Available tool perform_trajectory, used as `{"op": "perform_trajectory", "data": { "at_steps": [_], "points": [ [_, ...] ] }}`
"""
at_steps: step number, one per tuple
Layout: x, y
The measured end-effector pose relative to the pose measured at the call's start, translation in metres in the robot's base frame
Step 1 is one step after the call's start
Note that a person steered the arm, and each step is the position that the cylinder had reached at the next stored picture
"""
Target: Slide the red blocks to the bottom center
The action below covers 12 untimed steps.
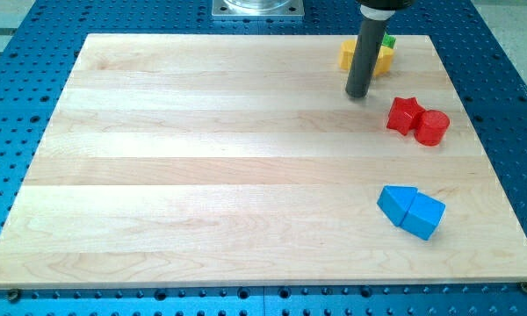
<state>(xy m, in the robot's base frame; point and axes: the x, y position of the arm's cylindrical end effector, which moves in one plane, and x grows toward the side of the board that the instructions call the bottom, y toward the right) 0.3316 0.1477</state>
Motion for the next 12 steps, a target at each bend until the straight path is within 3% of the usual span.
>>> {"op": "perform_trajectory", "data": {
  "at_steps": [2,4,5,6,7,9,10,12],
  "points": [
    [0.0,0.006],
    [0.053,0.088],
    [0.061,0.101],
    [0.067,0.167],
    [0.115,0.151],
    [0.096,0.016],
    [0.094,0.076],
    [0.075,0.03]
  ]
}}
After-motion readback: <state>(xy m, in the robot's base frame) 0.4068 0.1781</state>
